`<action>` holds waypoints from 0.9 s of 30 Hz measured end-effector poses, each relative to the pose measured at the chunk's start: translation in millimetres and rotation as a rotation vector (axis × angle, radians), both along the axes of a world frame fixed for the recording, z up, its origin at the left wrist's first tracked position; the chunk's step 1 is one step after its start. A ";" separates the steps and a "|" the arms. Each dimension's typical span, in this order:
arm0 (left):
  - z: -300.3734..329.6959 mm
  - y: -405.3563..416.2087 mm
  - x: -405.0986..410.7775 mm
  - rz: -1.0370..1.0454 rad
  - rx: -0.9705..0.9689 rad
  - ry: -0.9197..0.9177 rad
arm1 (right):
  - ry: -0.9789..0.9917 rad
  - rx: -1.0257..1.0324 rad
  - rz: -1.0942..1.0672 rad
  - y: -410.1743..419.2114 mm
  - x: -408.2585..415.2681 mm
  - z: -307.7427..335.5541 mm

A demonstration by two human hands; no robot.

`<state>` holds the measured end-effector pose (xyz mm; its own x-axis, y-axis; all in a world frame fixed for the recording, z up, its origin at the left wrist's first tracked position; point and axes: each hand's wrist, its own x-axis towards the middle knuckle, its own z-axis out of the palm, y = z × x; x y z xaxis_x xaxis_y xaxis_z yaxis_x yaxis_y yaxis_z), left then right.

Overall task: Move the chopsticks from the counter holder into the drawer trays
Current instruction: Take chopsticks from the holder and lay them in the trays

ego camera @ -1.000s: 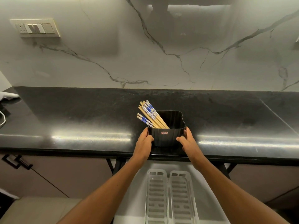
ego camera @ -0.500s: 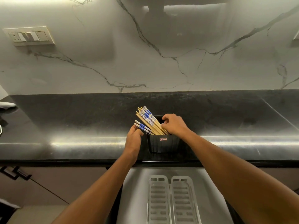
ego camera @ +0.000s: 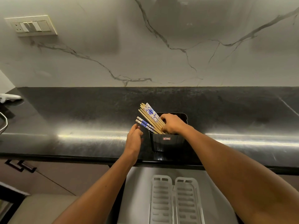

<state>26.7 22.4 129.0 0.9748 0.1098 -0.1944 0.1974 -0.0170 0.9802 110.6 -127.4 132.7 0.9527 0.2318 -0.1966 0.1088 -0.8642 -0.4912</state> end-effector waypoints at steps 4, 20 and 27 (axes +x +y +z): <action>0.1 0.3 3.7 -0.002 -0.001 -0.007 | 0.046 0.023 -0.007 -4.6 3.3 -3.5; -7.7 9.7 8.0 0.038 0.030 -0.007 | -0.088 -0.055 -0.036 -5.5 1.0 -5.4; -10.0 10.4 8.4 -0.002 0.044 -0.064 | -0.197 -0.066 -0.072 0.1 -6.1 -1.9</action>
<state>35.1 32.8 119.0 0.9852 0.1150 -0.1271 0.1346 -0.0604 0.9891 104.5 -127.3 130.7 0.9878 0.1548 -0.0179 0.1341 -0.9027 -0.4088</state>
